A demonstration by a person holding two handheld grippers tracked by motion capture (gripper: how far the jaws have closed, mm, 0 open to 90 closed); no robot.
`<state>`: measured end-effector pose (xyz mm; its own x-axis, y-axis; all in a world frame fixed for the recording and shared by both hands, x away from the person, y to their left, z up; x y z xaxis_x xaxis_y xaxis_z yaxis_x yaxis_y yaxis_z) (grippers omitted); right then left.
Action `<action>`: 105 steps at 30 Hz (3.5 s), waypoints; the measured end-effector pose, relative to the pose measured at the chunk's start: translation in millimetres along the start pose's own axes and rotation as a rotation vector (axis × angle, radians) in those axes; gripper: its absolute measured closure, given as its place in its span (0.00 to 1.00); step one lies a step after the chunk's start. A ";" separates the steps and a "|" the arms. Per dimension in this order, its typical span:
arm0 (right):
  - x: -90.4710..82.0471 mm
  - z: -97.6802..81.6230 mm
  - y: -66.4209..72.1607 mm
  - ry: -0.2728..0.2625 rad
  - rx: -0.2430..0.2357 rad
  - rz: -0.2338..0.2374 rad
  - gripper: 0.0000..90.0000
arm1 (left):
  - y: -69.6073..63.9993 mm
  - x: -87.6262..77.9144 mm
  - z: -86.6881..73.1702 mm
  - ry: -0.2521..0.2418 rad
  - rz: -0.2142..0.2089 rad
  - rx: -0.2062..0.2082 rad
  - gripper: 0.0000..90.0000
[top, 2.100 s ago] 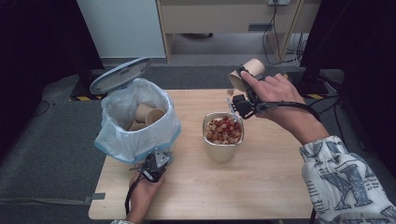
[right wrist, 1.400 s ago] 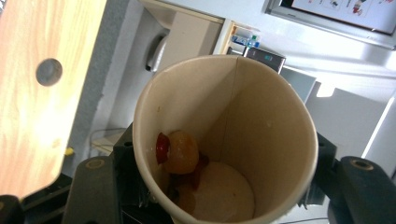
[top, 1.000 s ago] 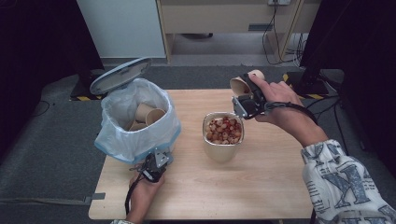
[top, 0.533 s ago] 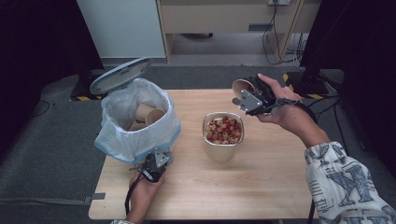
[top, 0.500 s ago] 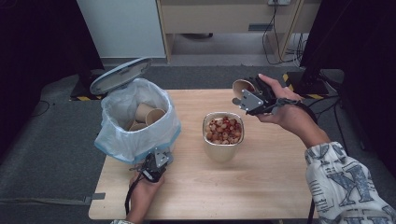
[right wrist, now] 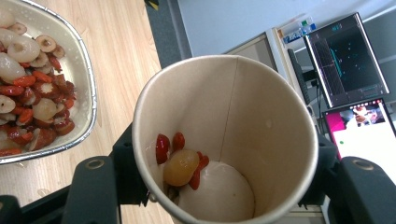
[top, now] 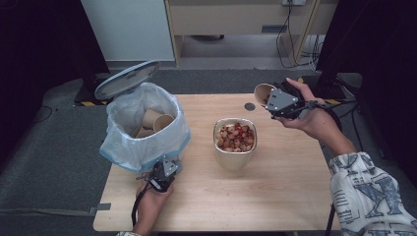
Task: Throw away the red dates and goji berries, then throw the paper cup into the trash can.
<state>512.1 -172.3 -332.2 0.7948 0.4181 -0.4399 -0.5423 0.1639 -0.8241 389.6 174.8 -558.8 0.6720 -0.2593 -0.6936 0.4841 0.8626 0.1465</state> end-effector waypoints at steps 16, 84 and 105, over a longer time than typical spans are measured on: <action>-7.8 -20.0 2.3 -0.059 0.170 0.062 0.40 | 0.2 -0.1 -0.1 0.001 0.000 0.002 1.00; -23.2 -40.3 -1.9 -0.229 0.620 0.264 0.38 | -0.2 -0.2 -0.1 0.002 0.001 0.002 1.00; -20.1 -32.9 -2.0 -0.257 0.759 0.371 0.38 | -0.2 -0.2 0.0 0.002 0.001 0.004 1.00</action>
<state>506.2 -210.4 -333.5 0.4949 0.7353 -0.4630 -0.8607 0.4882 -0.1446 389.4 174.7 -558.7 0.6712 -0.2573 -0.6952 0.4855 0.8613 0.1500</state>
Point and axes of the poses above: each handheld gripper's, and its own axes: x roughly forward along the jaws, z roughly out of its top, y roughly to its left, the point moved 6 cm from there along x, roughly forward along the jaws, and after that the axes turned 6 degrees about -x, right-handed, at the moved point
